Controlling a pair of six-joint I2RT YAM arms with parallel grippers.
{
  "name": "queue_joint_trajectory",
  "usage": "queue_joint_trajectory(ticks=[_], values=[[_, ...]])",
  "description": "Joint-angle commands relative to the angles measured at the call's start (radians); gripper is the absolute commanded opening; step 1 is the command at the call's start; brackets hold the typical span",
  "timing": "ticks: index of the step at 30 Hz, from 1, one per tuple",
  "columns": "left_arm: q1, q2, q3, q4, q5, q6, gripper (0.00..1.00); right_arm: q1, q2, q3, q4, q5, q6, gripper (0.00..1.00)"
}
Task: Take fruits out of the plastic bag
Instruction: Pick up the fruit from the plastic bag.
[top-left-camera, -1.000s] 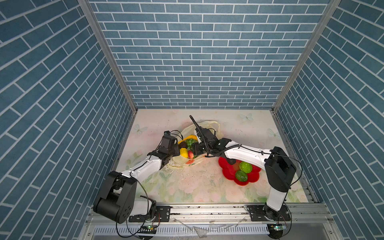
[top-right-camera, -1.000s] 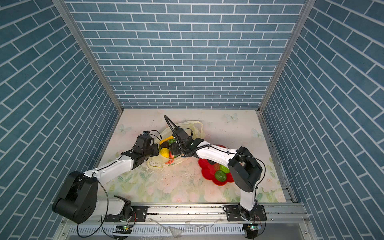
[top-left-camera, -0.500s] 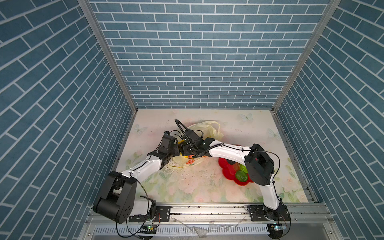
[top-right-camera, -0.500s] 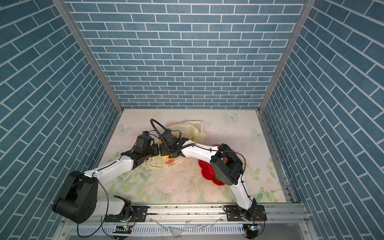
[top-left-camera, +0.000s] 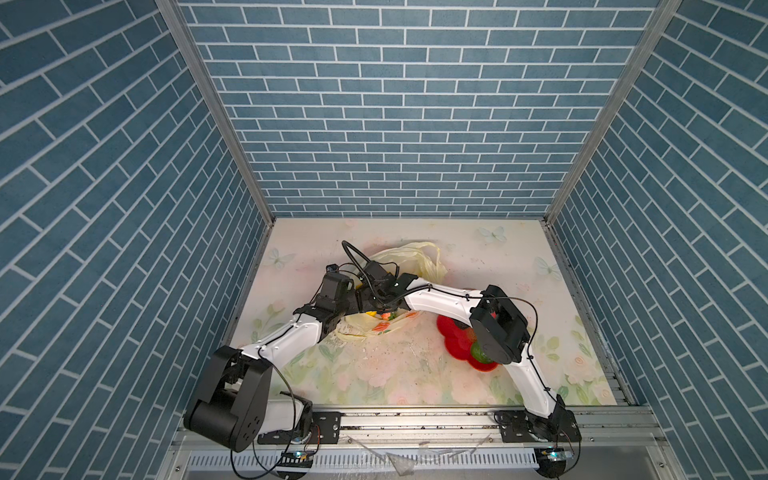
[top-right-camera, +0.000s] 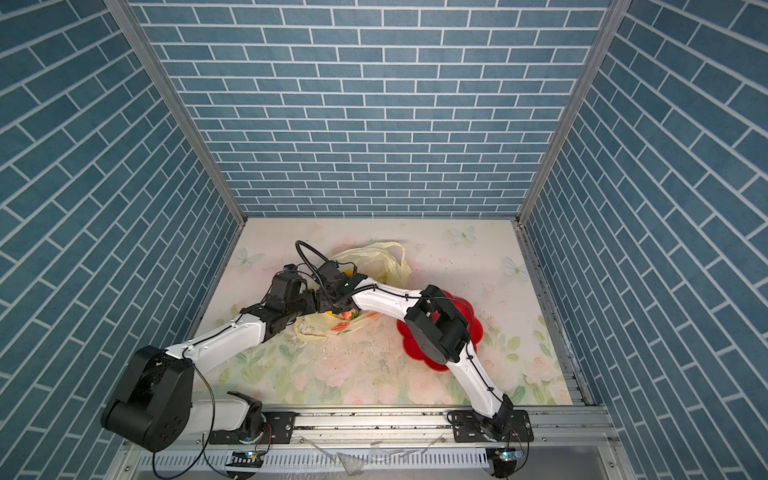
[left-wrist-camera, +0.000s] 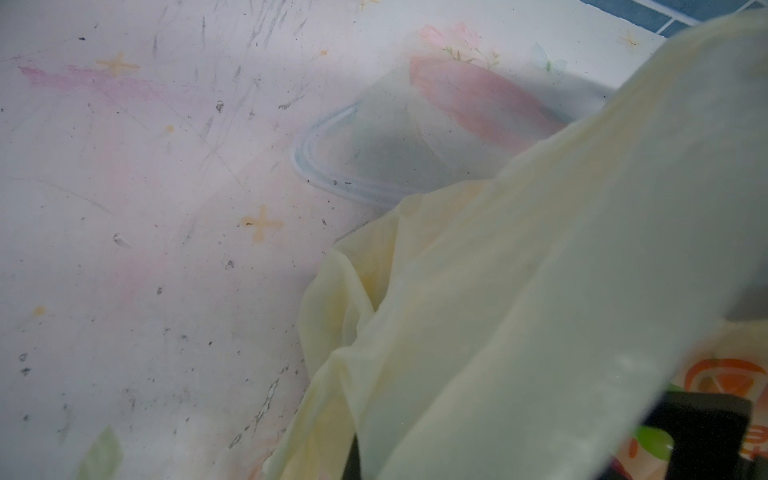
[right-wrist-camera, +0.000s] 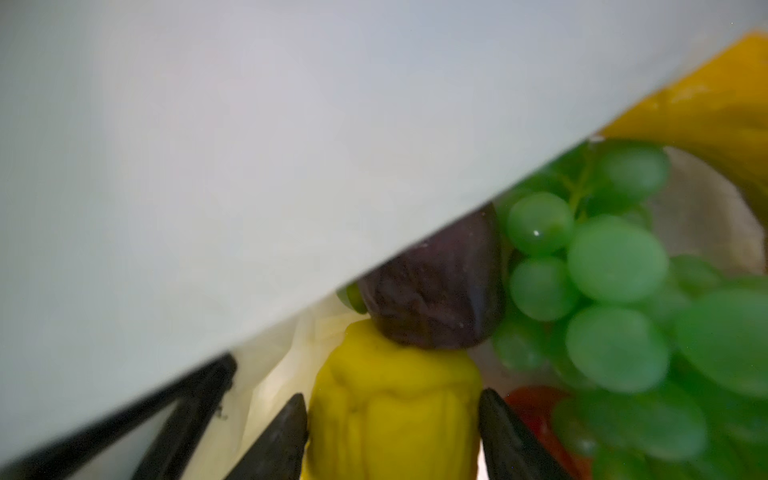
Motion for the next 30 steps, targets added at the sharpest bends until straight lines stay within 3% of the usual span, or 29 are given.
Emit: queue_joint_trajectory(ticks=[1,9,18,30], values=[[0.004,-0.018,-0.011,0.007,-0.007,-0.005,0.00,0.004,0.038,0.029,-0.081,-0.008,0.039,0.67],[0.004,-0.018,-0.010,0.004,-0.010,-0.002,0.00,0.003,0.045,0.035,-0.088,-0.019,0.038,0.74],[0.005,-0.020,-0.010,0.003,-0.013,-0.001,0.00,0.001,0.014,0.003,-0.039,-0.027,0.040,0.60],[0.005,-0.020,-0.006,-0.004,-0.023,0.004,0.00,-0.026,-0.256,-0.192,0.014,0.008,0.004,0.57]])
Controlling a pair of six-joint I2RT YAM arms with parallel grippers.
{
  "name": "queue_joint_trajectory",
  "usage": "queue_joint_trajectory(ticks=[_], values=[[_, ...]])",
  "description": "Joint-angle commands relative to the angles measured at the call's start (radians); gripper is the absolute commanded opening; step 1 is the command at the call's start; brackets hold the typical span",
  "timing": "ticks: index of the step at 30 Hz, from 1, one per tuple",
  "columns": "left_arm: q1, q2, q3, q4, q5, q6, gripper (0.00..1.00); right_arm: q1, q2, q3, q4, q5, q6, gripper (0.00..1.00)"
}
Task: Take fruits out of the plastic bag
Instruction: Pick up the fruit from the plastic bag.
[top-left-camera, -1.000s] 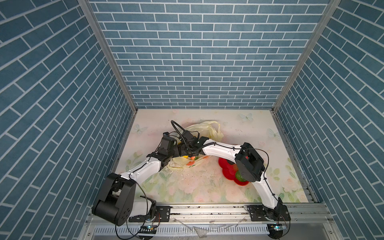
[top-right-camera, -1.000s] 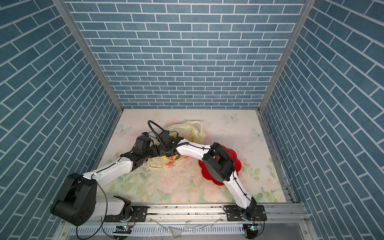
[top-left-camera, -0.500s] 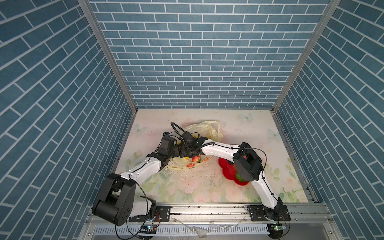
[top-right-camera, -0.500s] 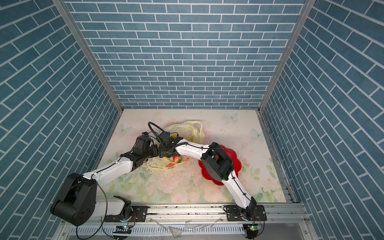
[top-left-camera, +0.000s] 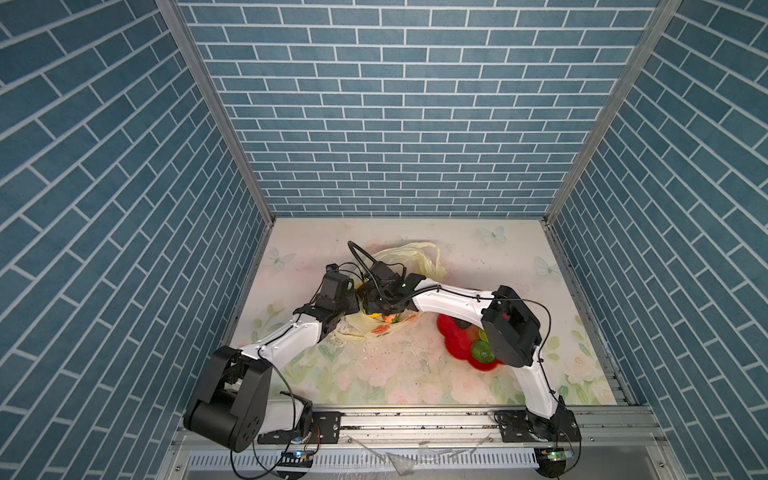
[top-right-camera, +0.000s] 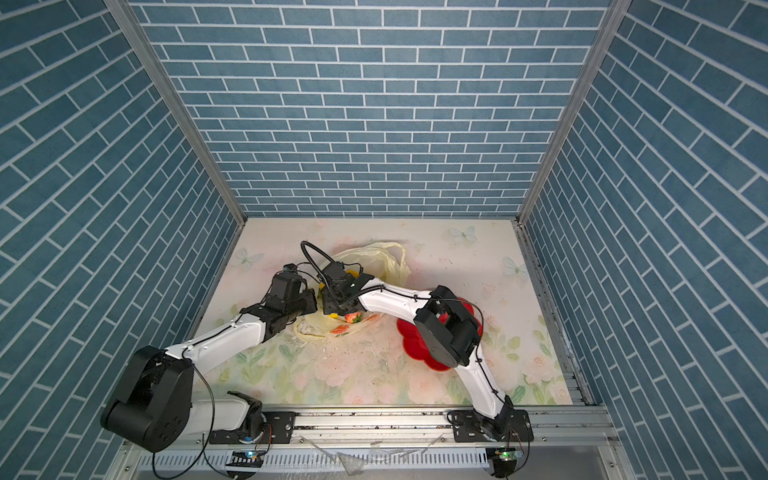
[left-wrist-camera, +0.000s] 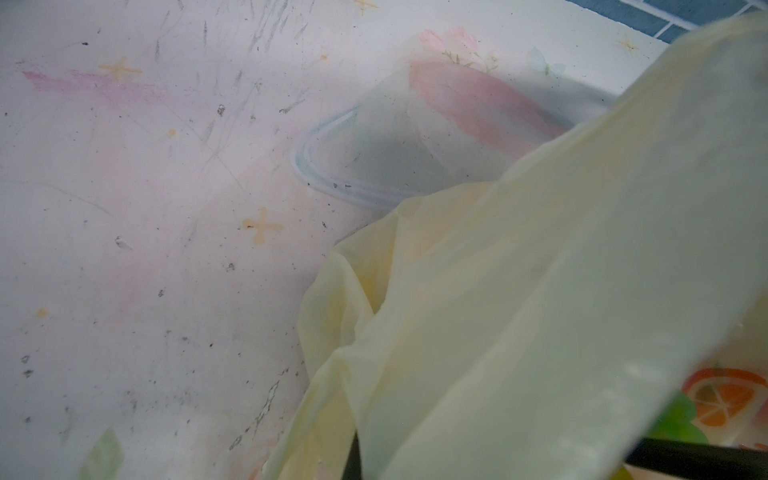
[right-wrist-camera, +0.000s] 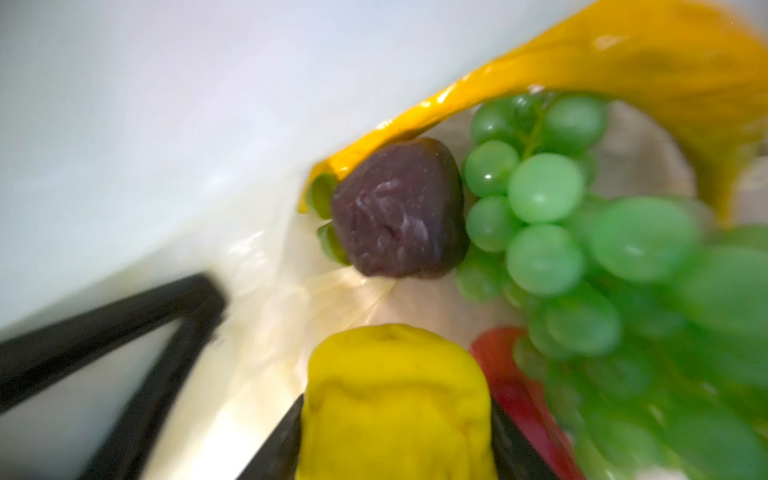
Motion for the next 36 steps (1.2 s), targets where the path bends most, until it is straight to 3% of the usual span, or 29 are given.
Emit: queue_joint_trajectory(ticks=[1,7,21,27,36], values=[[0.005,-0.018,-0.007,-0.005,-0.018,0.004,0.00,-0.019,-0.122,-0.066,0.014,0.019,-0.016,0.57],[0.004,-0.017,-0.007,-0.005,-0.023,0.009,0.00,-0.042,-0.243,-0.118,-0.080,0.016,-0.071,0.57],[0.004,0.001,-0.002,-0.004,-0.029,0.011,0.00,-0.123,-0.597,-0.318,-0.610,0.051,-0.166,0.57],[0.004,0.008,0.000,-0.004,-0.029,0.013,0.00,-0.172,-0.609,-0.383,-0.747,0.018,-0.202,0.57],[0.004,0.007,0.000,-0.005,-0.033,0.016,0.00,-0.200,-0.520,-0.435,-0.768,-0.017,-0.256,0.57]])
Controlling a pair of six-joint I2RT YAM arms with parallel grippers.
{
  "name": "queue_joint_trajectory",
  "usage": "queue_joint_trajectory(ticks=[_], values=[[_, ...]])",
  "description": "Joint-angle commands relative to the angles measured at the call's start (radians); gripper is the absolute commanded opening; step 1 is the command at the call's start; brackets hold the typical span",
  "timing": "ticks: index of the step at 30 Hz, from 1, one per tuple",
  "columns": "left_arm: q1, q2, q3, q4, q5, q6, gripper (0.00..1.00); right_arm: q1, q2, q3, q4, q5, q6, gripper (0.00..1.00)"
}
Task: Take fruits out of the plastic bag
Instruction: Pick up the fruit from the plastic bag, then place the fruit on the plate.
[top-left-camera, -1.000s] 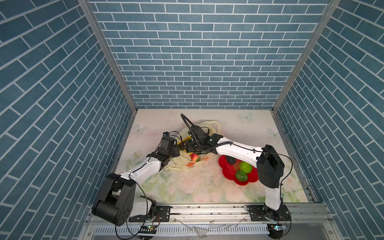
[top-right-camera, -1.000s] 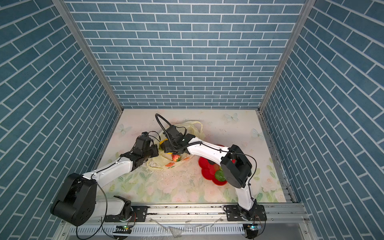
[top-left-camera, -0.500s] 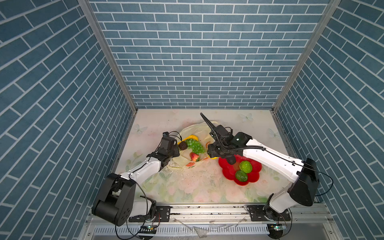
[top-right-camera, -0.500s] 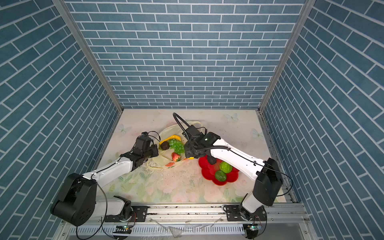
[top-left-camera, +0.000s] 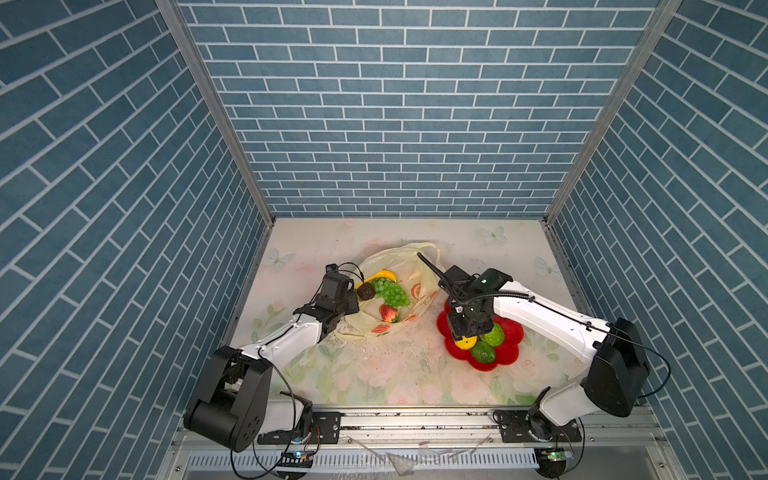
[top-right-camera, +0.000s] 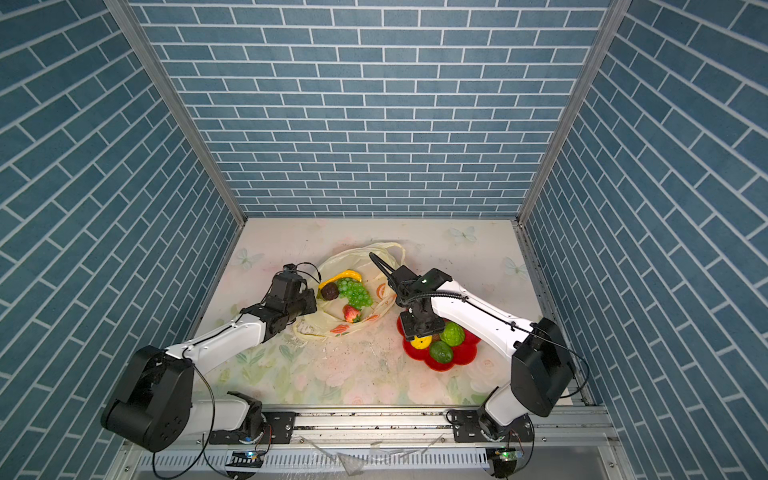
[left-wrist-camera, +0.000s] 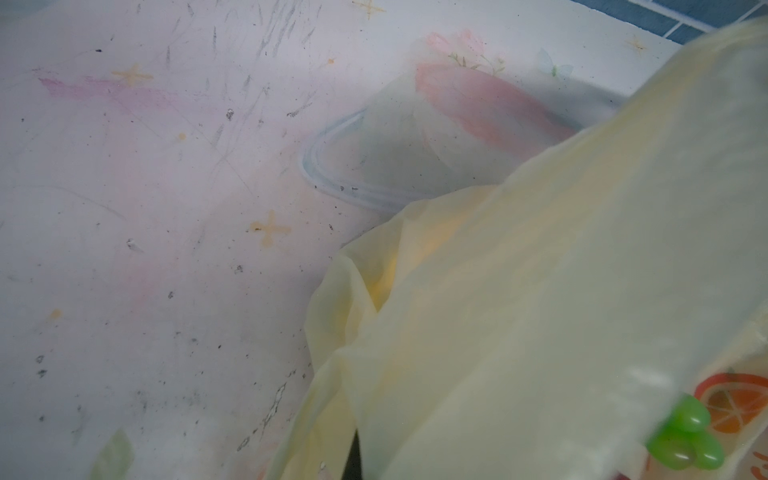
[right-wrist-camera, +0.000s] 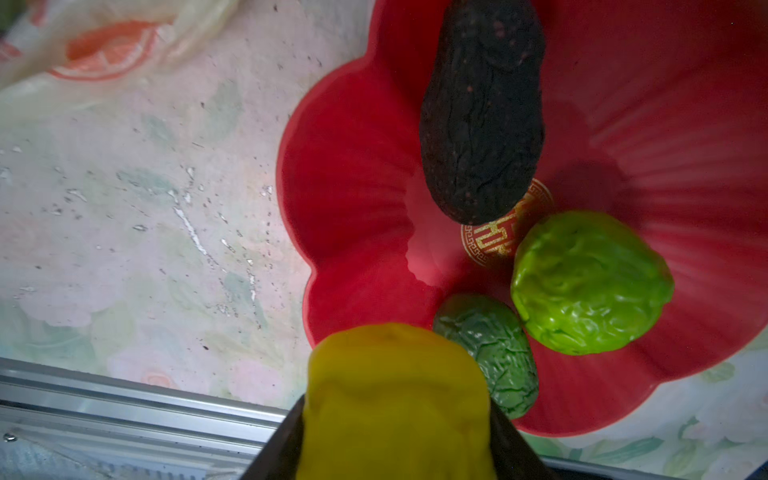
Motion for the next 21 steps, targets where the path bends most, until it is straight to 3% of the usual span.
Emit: queue_joint_trajectory(ticks=[1,21], values=[[0.004,0.005,0.000,-0.006,-0.016,0.011,0.00,-0.007,0.041,-0.018,-0.054,-0.013,-0.047,0.58],[0.006,-0.008,0.000,-0.020,-0.029,0.017,0.00,-0.047,0.157,-0.045,-0.026,0.021,-0.096,0.63]])
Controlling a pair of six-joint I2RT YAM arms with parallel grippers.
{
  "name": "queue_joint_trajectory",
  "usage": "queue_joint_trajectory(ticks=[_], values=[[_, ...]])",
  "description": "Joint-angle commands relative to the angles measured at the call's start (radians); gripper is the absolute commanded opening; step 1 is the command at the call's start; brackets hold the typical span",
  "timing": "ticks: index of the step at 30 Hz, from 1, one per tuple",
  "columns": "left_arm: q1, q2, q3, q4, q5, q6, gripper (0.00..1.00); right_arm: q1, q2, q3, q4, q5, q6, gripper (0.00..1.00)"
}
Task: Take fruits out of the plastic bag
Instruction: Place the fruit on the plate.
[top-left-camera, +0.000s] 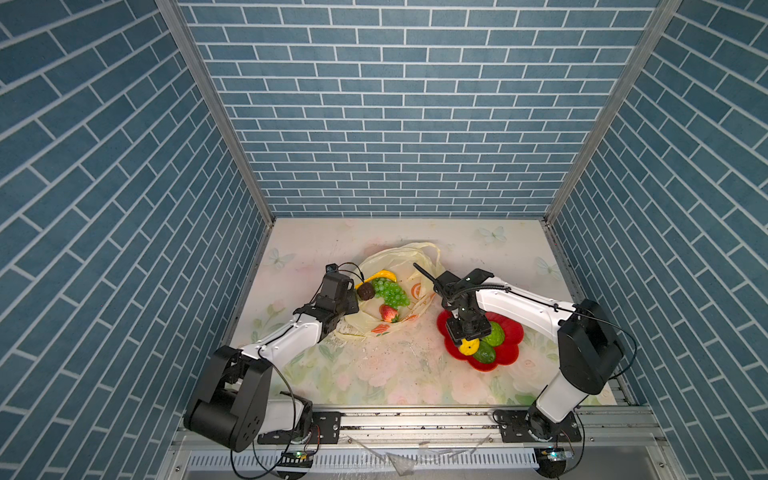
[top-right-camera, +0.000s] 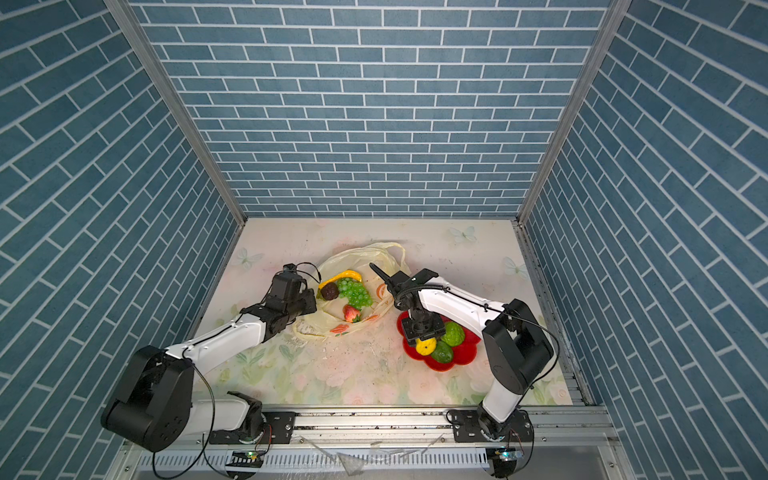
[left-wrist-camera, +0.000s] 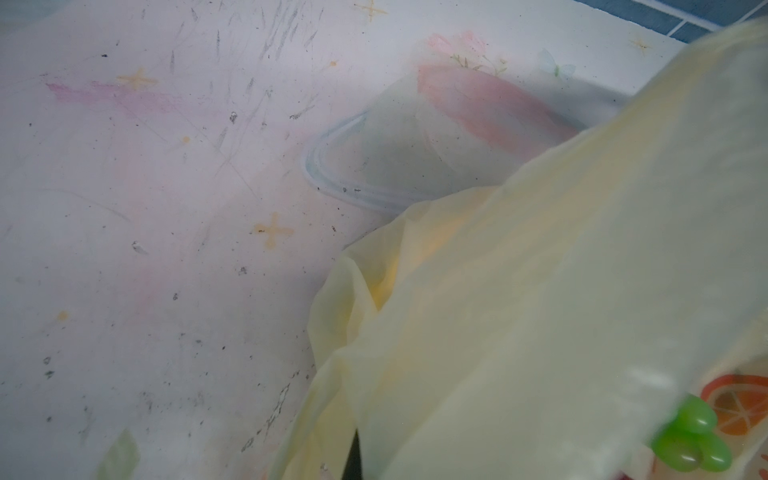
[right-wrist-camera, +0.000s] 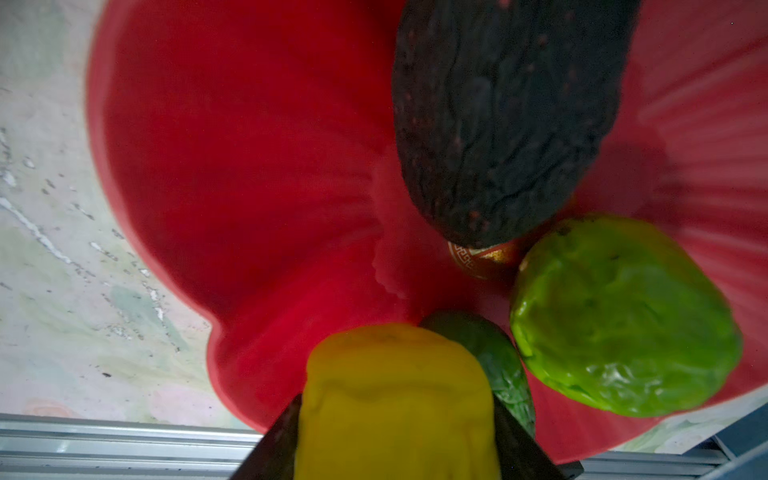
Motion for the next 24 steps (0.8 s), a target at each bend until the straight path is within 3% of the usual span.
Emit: queue_joint_trajectory(ticks=[1,24], values=[[0.006,-0.013,0.000,-0.020,-0.023,0.011,0.00,-0.006,0.020,-0.026,-0.020,0.009,-0.025,0.63],[0.007,-0.007,0.000,-0.008,-0.021,0.013,0.00,-0.017,0.030,-0.009,-0.049,0.044,-0.032,0.75]])
